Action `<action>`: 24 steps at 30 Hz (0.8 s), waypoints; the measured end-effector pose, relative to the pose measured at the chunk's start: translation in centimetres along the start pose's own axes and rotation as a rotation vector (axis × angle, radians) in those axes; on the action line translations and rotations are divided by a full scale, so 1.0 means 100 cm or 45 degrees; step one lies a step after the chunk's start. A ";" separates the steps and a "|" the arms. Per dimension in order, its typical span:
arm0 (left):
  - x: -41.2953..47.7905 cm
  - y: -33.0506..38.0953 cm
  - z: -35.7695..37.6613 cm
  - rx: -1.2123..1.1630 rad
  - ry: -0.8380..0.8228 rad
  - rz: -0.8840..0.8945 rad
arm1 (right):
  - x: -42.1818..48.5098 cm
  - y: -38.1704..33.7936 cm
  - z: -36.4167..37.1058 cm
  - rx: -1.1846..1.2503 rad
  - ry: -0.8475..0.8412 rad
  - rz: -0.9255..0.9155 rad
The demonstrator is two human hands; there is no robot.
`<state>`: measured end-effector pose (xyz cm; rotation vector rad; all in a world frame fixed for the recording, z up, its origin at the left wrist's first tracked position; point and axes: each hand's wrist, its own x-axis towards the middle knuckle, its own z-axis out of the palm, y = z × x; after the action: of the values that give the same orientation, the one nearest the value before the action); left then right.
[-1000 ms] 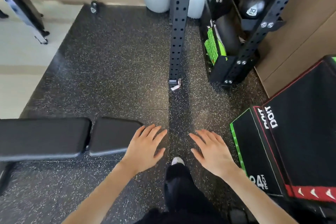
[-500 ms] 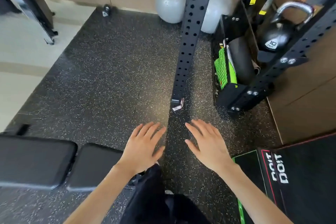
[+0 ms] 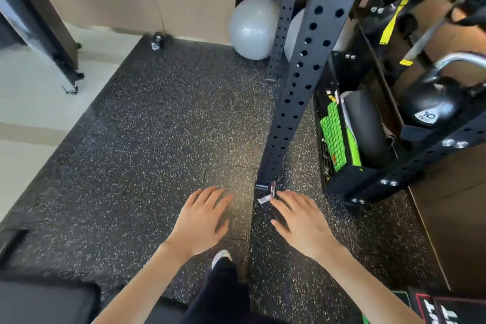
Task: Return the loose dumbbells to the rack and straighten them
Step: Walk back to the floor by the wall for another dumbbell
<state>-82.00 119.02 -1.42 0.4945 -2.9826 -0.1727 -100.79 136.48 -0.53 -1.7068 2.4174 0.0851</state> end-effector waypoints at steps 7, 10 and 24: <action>0.099 -0.087 -0.024 0.065 0.059 0.014 | 0.131 0.008 -0.057 -0.036 0.211 0.018; 0.117 -0.107 -0.023 0.031 0.071 0.012 | 0.165 0.007 -0.063 -0.012 0.231 0.025; 0.225 -0.224 0.004 0.016 -0.021 -0.121 | 0.338 0.039 -0.051 0.031 0.027 -0.088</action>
<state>-96.15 90.62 -2.61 0.6402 -2.9797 -0.1674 -115.95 105.68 -1.86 -1.7874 2.3612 0.0284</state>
